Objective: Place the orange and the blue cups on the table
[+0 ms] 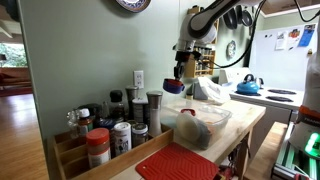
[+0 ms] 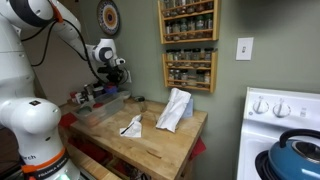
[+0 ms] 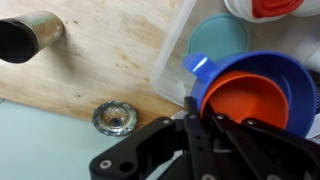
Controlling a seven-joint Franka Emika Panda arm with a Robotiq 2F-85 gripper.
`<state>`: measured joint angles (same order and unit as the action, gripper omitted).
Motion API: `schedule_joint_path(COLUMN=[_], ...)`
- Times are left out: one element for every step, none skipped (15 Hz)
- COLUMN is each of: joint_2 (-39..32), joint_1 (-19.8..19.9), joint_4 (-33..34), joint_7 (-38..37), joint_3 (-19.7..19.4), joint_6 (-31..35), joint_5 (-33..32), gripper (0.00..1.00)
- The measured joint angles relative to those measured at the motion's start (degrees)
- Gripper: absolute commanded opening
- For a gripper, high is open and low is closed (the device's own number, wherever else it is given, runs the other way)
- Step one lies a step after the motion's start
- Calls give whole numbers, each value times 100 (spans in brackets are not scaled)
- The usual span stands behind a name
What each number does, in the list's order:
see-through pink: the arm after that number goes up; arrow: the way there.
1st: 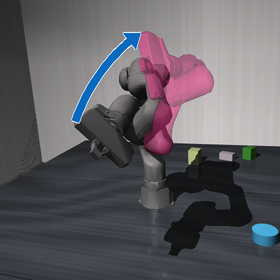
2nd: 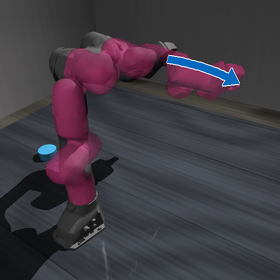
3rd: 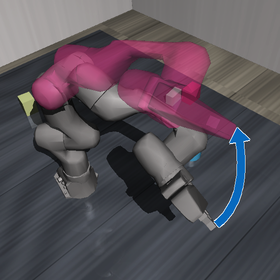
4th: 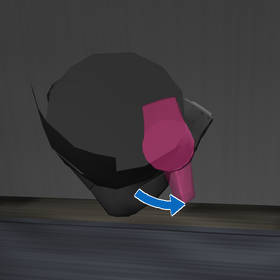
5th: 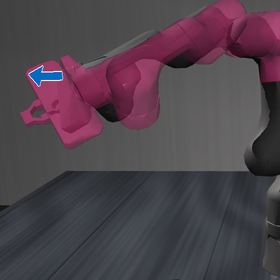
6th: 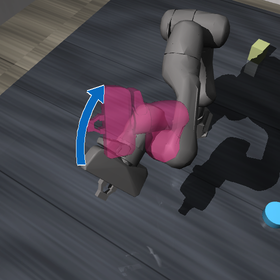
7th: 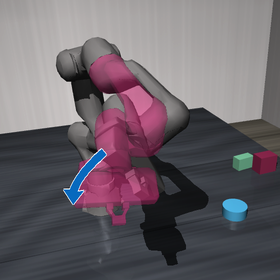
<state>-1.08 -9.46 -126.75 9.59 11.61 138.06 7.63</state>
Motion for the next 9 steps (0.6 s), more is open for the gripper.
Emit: schedule_joint_path(joint_2=[15,40,84,134,188,238,286,324,352], joint_1=[6,27,61,108,168,234,300,365,417], joint_4=[24,49,55,51,28,-16,-86,-181,-289], joint_7=[-12,-44,-69,-72,-71,-62,-56,-48,-34], joint_3=[-17,-59,-133,-215,-303,-391,-470,-545,-607], joint_6=[2,3,6,6,6,6,5,0,-9], joint_5=[-113,-291,-476,-632,-768,-895,-1028,-1173,-1296], gripper=[2,2,2,2,2,2,2,2,2])
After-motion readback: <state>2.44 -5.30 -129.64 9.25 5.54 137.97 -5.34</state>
